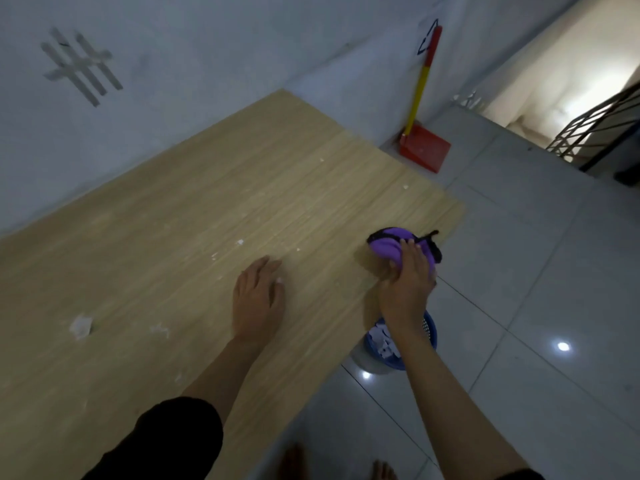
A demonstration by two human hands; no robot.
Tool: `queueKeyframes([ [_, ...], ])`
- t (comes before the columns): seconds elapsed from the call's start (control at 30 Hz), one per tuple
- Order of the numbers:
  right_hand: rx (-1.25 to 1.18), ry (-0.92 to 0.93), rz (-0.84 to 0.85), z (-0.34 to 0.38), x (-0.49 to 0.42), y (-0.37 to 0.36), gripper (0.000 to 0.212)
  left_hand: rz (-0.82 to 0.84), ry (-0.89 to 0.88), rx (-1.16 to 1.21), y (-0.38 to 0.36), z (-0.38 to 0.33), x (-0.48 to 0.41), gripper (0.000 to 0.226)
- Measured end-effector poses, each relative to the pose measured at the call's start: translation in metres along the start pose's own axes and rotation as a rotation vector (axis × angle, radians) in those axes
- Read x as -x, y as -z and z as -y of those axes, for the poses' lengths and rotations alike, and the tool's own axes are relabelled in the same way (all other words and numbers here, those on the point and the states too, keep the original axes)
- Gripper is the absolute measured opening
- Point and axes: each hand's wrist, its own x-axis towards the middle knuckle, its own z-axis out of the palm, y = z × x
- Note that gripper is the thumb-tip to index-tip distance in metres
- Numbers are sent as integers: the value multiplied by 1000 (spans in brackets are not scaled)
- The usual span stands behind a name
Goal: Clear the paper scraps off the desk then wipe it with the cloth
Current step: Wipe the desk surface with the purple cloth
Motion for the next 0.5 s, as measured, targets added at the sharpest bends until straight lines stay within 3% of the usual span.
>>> queueKeyframes([
  [0.17, 20, 307, 252, 73, 7, -47, 55, -27, 25, 10, 8, 2, -1, 57],
  [0.33, 272, 316, 554, 73, -20, -96, 52, -27, 9, -22, 14, 9, -5, 53],
  [0.4, 338, 283, 543, 62, -30, -95, 54, -24, 4, -30, 14, 12, -6, 53],
  [0.5, 355, 71, 398, 42, -40, -77, 56, 6, 10, -21, 13, 16, -5, 56],
])
